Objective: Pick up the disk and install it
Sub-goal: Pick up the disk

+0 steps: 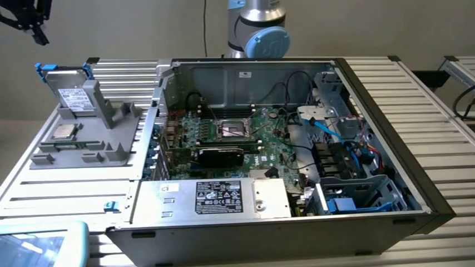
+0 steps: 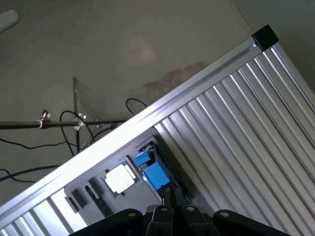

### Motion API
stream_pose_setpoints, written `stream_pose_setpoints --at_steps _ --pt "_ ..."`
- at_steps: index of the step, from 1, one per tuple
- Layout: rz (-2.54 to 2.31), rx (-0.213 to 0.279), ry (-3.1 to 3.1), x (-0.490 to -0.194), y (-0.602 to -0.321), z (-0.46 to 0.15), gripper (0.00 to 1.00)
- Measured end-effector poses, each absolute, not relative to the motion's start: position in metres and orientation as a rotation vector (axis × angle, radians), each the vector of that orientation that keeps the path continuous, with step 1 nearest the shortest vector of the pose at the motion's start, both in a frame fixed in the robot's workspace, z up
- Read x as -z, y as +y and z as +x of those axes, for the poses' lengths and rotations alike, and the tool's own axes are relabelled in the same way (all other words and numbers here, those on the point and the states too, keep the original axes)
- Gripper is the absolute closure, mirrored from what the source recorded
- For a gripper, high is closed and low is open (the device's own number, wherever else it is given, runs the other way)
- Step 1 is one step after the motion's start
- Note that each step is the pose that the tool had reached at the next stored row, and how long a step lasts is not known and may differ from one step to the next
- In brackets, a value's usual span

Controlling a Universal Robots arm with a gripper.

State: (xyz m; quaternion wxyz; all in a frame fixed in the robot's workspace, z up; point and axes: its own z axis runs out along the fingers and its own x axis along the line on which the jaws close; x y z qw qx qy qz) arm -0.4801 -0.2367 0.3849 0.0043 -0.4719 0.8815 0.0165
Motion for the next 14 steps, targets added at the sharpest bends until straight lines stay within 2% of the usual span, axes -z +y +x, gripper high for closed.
stream_pose_setpoints --at_steps 14 --pt "-1.819 -0.052 2.555 -0.3847 -0.2367 -0.4801 0.89"
